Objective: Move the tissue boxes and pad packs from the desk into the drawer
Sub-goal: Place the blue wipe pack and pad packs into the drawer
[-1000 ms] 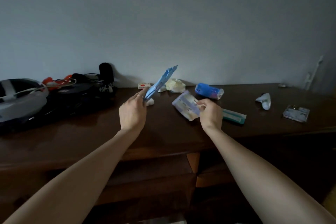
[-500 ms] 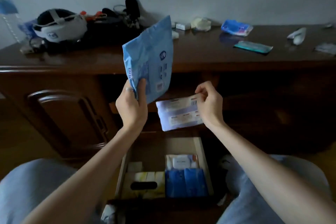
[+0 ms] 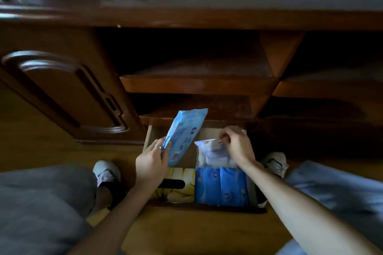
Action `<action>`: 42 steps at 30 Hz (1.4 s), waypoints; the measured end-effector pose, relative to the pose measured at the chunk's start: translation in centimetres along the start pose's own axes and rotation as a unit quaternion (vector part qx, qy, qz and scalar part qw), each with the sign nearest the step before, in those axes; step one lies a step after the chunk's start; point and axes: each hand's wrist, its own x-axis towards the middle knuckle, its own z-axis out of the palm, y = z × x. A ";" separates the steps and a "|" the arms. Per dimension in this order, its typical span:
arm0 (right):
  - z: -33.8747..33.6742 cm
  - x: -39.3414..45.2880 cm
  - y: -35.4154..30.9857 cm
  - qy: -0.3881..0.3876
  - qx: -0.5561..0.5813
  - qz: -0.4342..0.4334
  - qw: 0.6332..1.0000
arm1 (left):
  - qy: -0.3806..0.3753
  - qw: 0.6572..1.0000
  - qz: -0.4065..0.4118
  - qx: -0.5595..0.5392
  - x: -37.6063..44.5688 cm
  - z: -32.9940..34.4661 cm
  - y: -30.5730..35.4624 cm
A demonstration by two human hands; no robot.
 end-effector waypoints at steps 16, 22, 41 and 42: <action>8.5 3.0 4.4 -0.284 -0.232 0.079 0.927 | -0.147 0.989 -0.028 0.011 -0.8 4.1 -3.3; 10.3 3.7 6.7 -0.408 -0.250 0.091 0.873 | -0.162 0.985 -0.050 0.009 -0.5 4.6 -3.1; 3.0 4.0 4.0 -0.314 -0.144 0.083 0.935 | -0.161 0.986 -0.033 -0.010 0.9 3.5 -1.0; 1.7 4.0 4.0 -0.297 -0.135 0.111 0.939 | -0.157 0.987 -0.026 -0.015 1.0 3.5 -0.7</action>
